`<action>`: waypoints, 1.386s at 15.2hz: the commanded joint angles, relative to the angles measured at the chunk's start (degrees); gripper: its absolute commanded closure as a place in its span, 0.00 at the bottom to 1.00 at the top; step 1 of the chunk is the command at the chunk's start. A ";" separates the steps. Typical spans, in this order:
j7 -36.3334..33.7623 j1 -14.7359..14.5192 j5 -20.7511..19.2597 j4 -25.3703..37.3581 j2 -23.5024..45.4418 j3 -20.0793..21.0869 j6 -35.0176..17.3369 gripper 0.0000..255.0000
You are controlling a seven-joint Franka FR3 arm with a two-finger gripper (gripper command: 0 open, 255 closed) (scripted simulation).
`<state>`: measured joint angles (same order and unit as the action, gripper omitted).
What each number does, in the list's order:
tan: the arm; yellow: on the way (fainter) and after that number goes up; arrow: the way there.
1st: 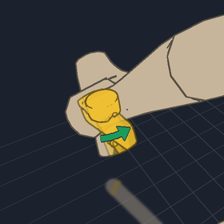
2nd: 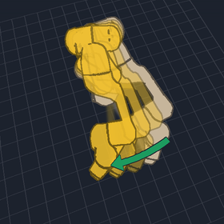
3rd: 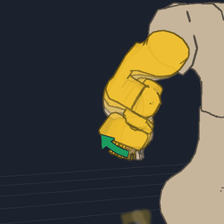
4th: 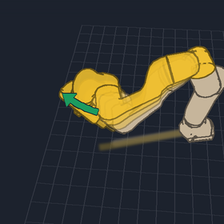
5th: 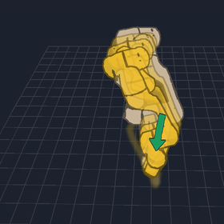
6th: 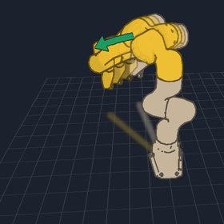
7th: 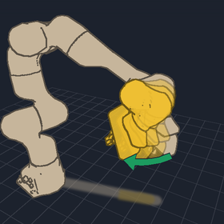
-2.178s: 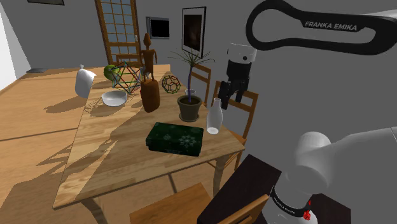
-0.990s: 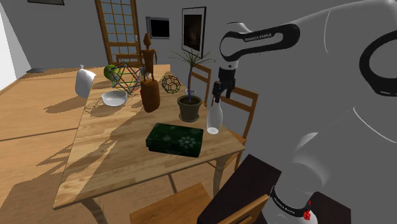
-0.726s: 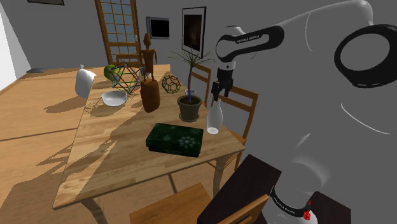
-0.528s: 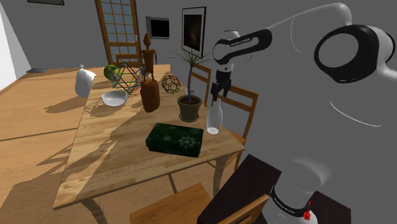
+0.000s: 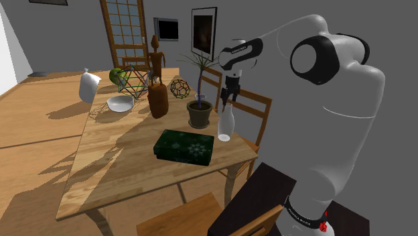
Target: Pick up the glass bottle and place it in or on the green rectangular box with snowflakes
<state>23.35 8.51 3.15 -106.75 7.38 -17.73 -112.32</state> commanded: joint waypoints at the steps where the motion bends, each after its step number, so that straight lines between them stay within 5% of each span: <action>1: 0.79 0.37 0.59 0.79 1.77 -0.12 -0.87 0.00; 7: 1.22 0.44 1.23 -2.49 3.27 0.03 -5.57 0.00; 15: 1.22 0.44 1.23 -2.49 3.27 0.03 -5.56 0.00; 16: 1.22 0.44 1.23 -2.49 3.27 0.03 -5.56 1.00; 21: 1.22 0.44 1.23 -2.51 3.26 0.03 -5.58 1.00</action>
<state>24.56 8.95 4.38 -109.24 10.62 -17.70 -117.91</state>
